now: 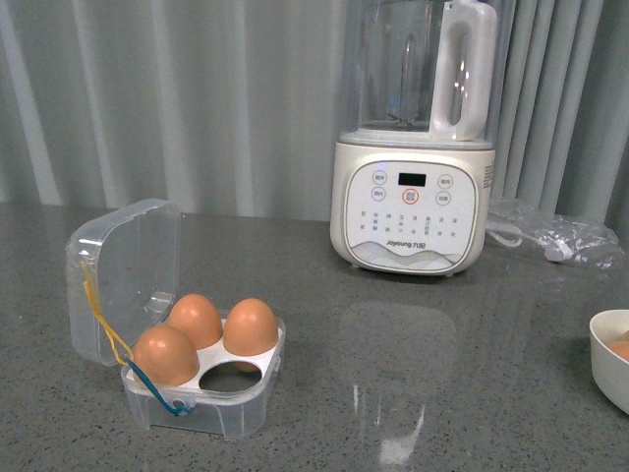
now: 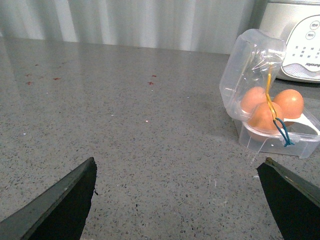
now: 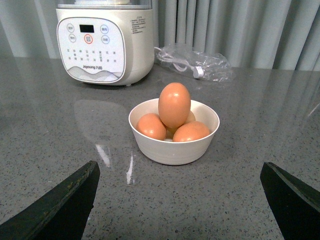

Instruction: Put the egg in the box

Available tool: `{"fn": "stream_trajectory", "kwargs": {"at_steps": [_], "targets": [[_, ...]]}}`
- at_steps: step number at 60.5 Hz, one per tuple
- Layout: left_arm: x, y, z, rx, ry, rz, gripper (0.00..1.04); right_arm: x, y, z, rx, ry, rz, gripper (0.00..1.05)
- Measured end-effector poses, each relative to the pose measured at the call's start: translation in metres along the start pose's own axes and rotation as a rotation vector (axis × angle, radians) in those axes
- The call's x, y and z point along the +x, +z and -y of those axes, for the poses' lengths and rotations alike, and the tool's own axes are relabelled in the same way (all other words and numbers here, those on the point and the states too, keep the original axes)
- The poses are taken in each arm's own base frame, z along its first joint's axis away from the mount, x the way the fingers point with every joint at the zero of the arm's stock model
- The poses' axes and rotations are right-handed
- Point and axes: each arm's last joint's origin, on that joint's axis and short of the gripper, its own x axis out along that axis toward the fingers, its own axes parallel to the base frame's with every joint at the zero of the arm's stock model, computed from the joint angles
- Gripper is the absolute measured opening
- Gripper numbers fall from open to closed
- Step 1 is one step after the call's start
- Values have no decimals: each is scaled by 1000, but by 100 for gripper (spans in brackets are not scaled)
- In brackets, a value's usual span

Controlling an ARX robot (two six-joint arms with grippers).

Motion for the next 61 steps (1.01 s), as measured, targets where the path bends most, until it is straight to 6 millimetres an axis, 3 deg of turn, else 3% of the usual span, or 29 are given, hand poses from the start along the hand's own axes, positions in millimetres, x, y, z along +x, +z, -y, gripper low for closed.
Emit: {"fn": "stream_trajectory", "kwargs": {"at_steps": [54, 61], "targets": [[0, 0, 0, 0, 0, 0, 98, 0, 0, 0, 0, 0, 0, 98], [0, 0, 0, 0, 1, 0, 98, 5, 9, 0, -75, -126, 45, 98]]}}
